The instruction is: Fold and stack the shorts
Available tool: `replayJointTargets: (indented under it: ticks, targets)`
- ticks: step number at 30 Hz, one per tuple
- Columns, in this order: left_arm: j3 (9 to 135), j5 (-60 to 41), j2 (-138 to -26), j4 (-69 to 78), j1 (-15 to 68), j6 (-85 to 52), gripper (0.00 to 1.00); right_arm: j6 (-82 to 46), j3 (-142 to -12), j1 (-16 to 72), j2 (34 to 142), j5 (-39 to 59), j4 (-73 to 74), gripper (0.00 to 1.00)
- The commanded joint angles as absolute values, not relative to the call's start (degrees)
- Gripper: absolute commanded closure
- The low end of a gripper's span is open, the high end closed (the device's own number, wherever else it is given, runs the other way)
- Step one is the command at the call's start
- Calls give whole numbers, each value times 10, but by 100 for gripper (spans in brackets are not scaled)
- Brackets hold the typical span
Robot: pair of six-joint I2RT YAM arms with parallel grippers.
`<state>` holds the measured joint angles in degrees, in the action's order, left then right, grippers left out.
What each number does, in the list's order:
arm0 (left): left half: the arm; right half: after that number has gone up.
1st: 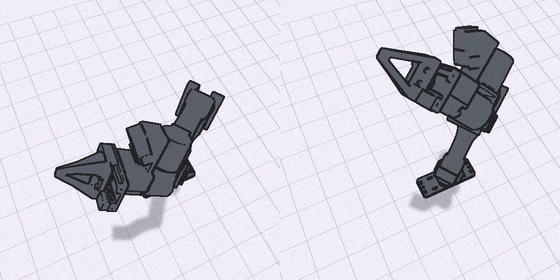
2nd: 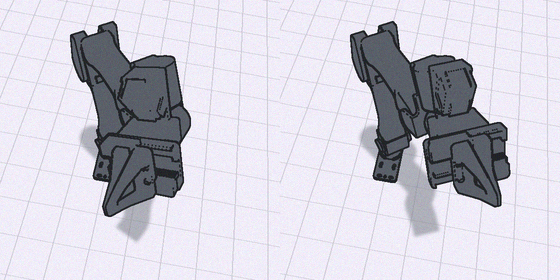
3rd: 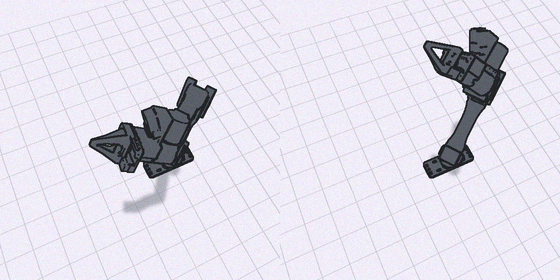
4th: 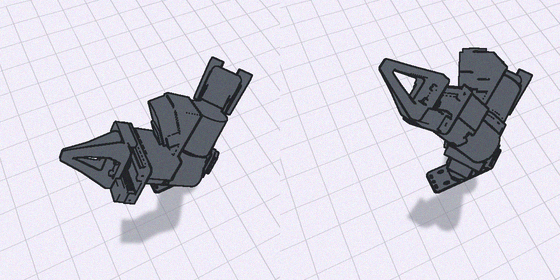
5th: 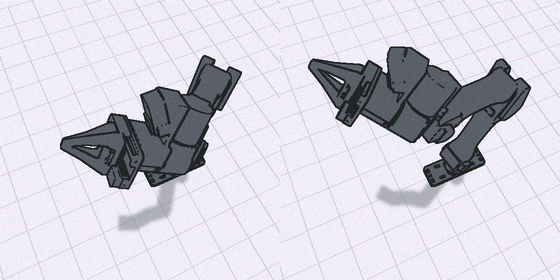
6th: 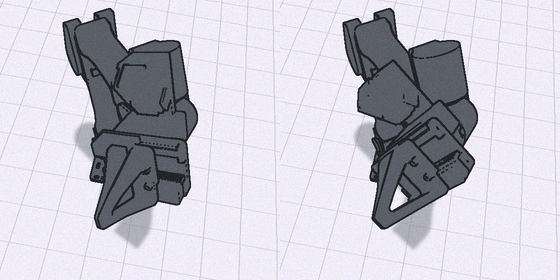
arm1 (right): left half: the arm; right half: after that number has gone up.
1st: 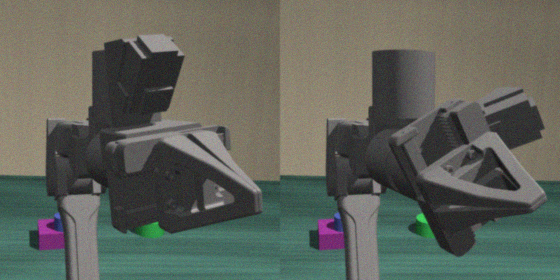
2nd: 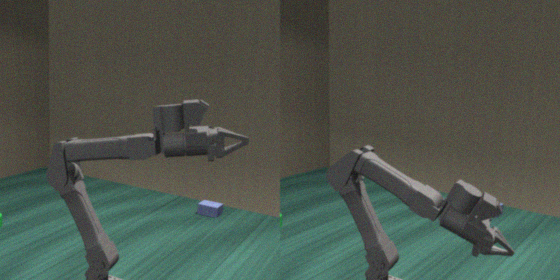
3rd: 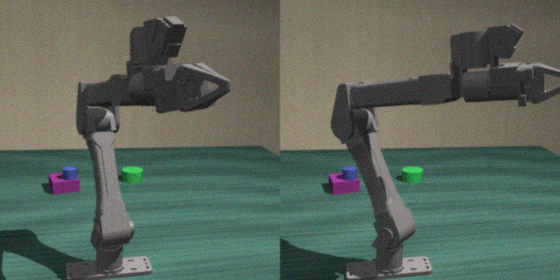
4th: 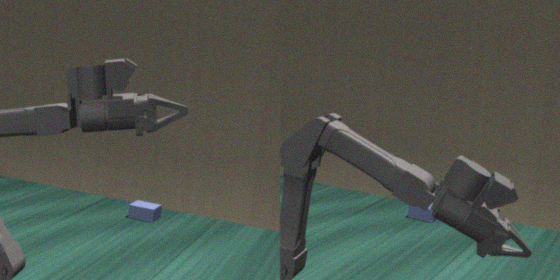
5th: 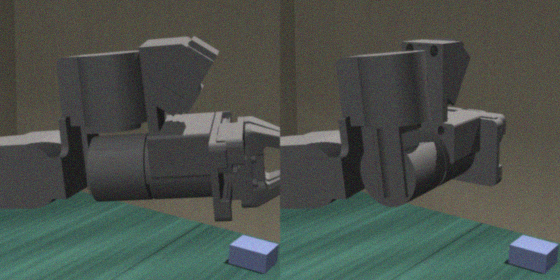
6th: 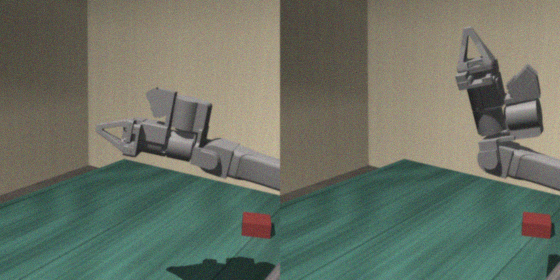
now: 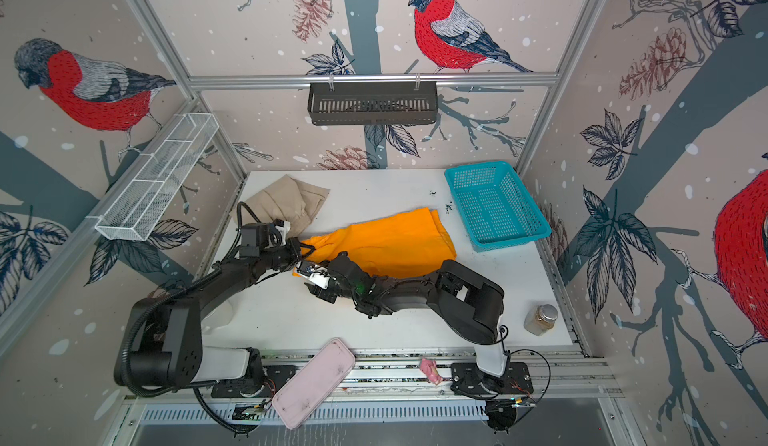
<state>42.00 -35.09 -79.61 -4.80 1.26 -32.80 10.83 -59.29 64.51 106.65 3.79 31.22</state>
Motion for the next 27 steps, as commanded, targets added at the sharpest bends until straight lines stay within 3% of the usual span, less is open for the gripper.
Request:
replayJointTargets:
  ticks: [1,8,12,22,27]
  targets:
    - [499,-290,-805,-292,1,-214,100,-3,-588,595,1022,106,276,26]
    - [658,-173,-822,-519,-77,-107,100,-97,-477,484,922,124,180,24]
    - [747,-192,-852,-535,-76,-115,100,-108,-406,447,901,116,173,26]
    - [874,-177,-931,-545,20,-169,100,-89,-395,536,944,130,239,66]
    - [900,-137,-933,-556,22,-166,100,-71,-460,552,1012,173,275,78]
